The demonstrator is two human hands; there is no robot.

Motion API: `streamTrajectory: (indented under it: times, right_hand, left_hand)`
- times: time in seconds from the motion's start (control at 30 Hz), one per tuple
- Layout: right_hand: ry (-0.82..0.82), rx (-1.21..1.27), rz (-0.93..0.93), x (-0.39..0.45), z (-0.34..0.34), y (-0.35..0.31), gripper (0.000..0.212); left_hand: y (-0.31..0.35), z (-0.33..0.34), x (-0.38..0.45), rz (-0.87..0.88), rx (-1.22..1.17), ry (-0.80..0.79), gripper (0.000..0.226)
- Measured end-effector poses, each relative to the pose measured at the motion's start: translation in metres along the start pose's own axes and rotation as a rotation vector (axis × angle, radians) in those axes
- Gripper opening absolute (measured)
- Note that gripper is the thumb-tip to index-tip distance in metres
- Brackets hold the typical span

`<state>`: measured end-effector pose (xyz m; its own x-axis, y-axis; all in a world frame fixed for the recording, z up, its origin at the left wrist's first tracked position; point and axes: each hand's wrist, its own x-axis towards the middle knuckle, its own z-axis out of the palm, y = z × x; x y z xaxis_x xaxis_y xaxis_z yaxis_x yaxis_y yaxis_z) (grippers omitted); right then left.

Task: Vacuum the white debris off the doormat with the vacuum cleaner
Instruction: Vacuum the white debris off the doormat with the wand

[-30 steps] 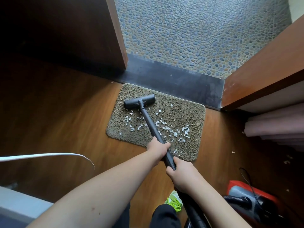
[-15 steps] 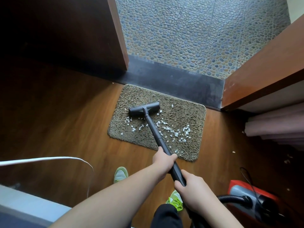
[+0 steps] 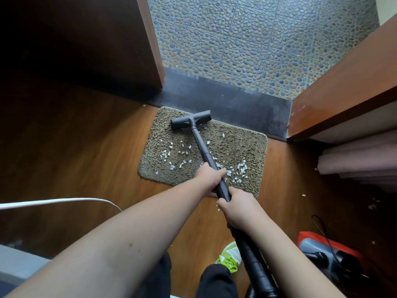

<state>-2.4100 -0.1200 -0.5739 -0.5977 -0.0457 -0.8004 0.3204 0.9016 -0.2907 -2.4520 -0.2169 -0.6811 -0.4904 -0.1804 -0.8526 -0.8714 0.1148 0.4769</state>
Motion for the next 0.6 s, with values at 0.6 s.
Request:
streamTrajectory:
  times: [0.6]
  right_hand:
    - [-0.054,0.01,0.033,-0.024,-0.002,0.048,0.017]
  left_hand:
    - [-0.024,0.041,-0.023,-0.059,0.078,-0.019,0.045]
